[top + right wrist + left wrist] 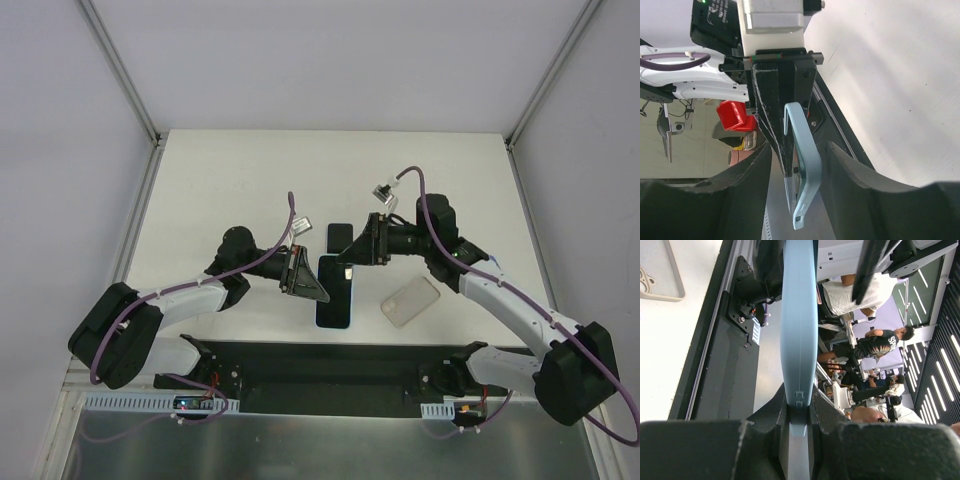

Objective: Put the phone into the phone case

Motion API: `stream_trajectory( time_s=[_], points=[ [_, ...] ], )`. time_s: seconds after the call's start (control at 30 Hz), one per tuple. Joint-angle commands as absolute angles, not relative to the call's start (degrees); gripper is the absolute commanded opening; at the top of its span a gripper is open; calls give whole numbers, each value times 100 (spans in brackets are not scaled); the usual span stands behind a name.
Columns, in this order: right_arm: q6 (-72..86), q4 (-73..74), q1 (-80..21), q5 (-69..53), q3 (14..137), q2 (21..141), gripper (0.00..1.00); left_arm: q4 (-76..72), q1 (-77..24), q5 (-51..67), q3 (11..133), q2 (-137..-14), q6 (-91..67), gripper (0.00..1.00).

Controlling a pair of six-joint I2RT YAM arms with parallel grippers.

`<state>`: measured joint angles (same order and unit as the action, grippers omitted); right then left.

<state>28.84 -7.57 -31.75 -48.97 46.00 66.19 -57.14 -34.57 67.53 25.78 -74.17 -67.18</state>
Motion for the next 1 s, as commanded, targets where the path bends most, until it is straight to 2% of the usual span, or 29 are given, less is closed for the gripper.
stream_trajectory(
  time_s=[0.0, 0.07, 0.1, 0.13, 0.2, 0.23, 0.27, 0.43, 0.47, 0.5, 0.57, 0.6, 0.7, 0.8, 0.97],
  points=[
    [2812, -967, -3173, -5133, 4439, 6372, 49, -6363, -3516, 6829, 2681, -7357, -6759, 0],
    [2821, -958, -3173, -5159, 4421, 6355, 49, -6381, -3516, 6820, 2681, -7365, -6768, 0],
    [2821, -958, -3182, -5150, 4412, 6354, 45, -6381, -3516, 6820, 2689, -7357, -6759, 0],
    [2830, -949, -3173, -5142, 4412, 6354, 36, -6381, -3507, 6820, 2689, -7365, -6767, 0],
    [2856, -923, -3173, -5045, 4447, 6337, 11, -6372, -3516, 6829, 2689, -7400, -6759, 0],
    [2909, -914, -3164, -5019, 4465, 6328, 5, -6346, -3516, 6820, 2681, -7400, -6733, 0],
    [2927, -879, -3164, -4958, 4491, 6328, 1, -6311, -3516, 6803, 2681, -7400, -6706, 0],
    [2848, -449, -3190, -4886, 4737, 6355, 1, -5994, -3516, 6680, 2698, -7357, -6574, 0],
    [2804, -431, -3190, -4948, 4729, 6337, 2, -5942, -3516, 6697, 2750, -7339, -6574, 0],
    [2760, -405, -3190, -4940, 4711, 6302, 17, -5854, -3516, 6697, 2786, -7321, -6548, 0],
    [2716, -352, -3190, -4870, 4536, 6065, 35, -5529, -3516, 6671, 2874, -7225, -6381, 0],
    [2681, -352, -3190, -4869, 4431, 5977, 51, -5459, -3507, 6566, 2883, -7164, -6355, 0],
    [2733, -491, -3217, -5027, 3913, 5652, 72, -5301, -3507, 6382, 2988, -6909, -6346, 0],
    [2777, -738, -3252, -5176, 3262, 5274, 77, -4862, -3507, 6267, 3225, -6707, -6171, 0],
    [3348, -1968, -3384, -5300, 2426, 4641, 80, -4386, -3515, 5819, 3375, -6609, -5985, 0]
  ],
)
